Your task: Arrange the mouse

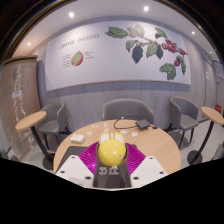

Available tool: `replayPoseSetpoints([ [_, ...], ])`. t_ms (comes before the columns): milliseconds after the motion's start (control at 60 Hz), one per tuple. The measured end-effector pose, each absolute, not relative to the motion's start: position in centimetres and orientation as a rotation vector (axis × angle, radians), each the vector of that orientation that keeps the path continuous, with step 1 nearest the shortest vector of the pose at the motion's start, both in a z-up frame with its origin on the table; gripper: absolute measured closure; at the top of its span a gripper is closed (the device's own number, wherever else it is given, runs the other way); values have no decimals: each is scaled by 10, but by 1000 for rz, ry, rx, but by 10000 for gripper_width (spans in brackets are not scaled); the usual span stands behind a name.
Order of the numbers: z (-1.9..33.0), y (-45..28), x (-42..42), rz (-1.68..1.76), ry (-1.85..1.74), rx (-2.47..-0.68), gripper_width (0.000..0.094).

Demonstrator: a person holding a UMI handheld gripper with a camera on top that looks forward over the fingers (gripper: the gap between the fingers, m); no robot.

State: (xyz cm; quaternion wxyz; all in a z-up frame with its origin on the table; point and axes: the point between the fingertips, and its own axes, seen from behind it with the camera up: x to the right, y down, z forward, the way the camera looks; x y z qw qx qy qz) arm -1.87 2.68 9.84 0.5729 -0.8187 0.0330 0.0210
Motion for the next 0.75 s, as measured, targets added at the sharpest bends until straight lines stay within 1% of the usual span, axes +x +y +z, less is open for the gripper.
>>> replayPoseSetpoints([
  [67, 66, 35, -37, -14, 58, -1992, 572],
  [83, 49, 32, -42, -21, 52, -2002, 571],
  [117, 34, 31, -48, -29, 47, -2031, 573],
  [133, 22, 29, -48, -29, 44, -2041, 572],
  [167, 15, 26, -57, -39, 44, -2081, 572],
  [233, -17, 22, -60, -24, 43, -2146, 570],
  [267, -10, 26, -59, -54, 20, -2096, 572],
  [300, -11, 20, -57, -91, -1, -2111, 556],
  [417, -13, 24, -66, -26, -87, -2138, 413],
  [433, -14, 22, -68, -8, -113, -2148, 374],
  [500, -8, 12, -67, 55, -177, -2168, 150],
  [517, -6, 8, -66, 66, -191, -2167, 104],
  [533, -3, 5, -64, 75, -200, -2164, 77],
  [750, 18, -52, -2, 139, -258, -2161, 80],
])
